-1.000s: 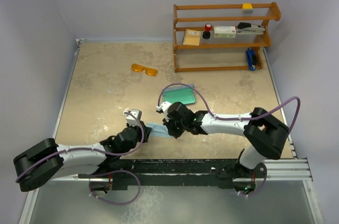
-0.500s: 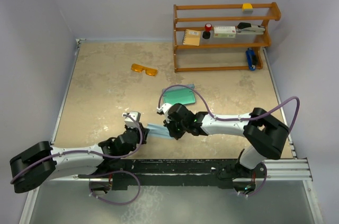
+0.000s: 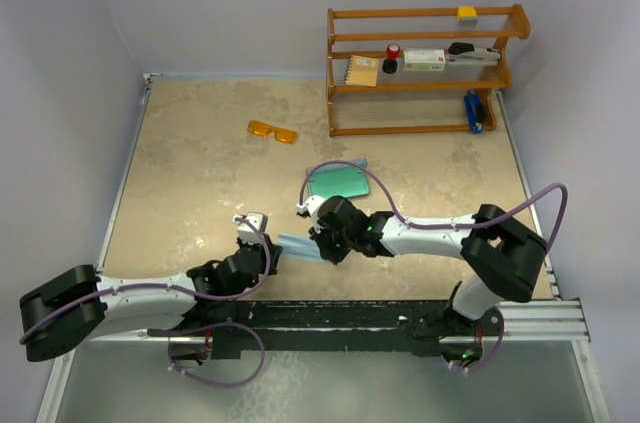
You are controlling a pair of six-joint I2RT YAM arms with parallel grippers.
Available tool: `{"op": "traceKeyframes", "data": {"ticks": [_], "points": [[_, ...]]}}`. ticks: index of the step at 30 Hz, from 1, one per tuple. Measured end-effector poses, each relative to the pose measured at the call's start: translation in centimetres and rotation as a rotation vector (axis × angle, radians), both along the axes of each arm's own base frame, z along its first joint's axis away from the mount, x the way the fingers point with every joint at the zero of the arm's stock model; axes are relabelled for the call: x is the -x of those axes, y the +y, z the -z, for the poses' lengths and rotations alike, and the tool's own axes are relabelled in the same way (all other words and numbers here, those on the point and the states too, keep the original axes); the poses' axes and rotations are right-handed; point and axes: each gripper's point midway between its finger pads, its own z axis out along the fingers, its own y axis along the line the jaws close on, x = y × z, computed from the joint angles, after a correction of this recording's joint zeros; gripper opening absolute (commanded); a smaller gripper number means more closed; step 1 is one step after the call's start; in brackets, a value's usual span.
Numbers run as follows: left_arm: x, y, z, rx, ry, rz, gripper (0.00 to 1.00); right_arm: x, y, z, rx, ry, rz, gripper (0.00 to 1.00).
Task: Organize the sunglasses
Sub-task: Fold the glasses cleaning cloth at the center of the board.
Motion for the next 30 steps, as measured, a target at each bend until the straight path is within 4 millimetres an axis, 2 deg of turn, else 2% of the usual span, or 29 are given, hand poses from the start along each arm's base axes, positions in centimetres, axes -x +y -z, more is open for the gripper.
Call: {"op": "traceKeyframes", "data": {"ticks": [5,7,18,23,30], "points": [[0.2,-0.1,0.1,-0.009,0.006,0.008,0.06,0.1,0.2,-0.5,-0.016,-0.003,0.001,0.21],[0.3,-0.1,0.2,-0.011,0.009,0.011,0.06,0.2,0.3,-0.9,-0.026,-0.004,-0.001,0.22],[0.6,-0.2,0.1,-0.014,0.008,0.017,0.06,1.1,1.0,-1.9,-0.069,0.015,-0.023,0.21],[0.6,-0.2,-0.2,-0.015,0.005,0.015,0.06,1.9,1.1,-1.9,-0.075,0.031,-0.036,0.21],[0.7,-0.1,-0.3,-0.008,0.008,0.005,0.06,2.6,0.3,-1.1,-0.057,0.045,-0.035,0.2]]}}
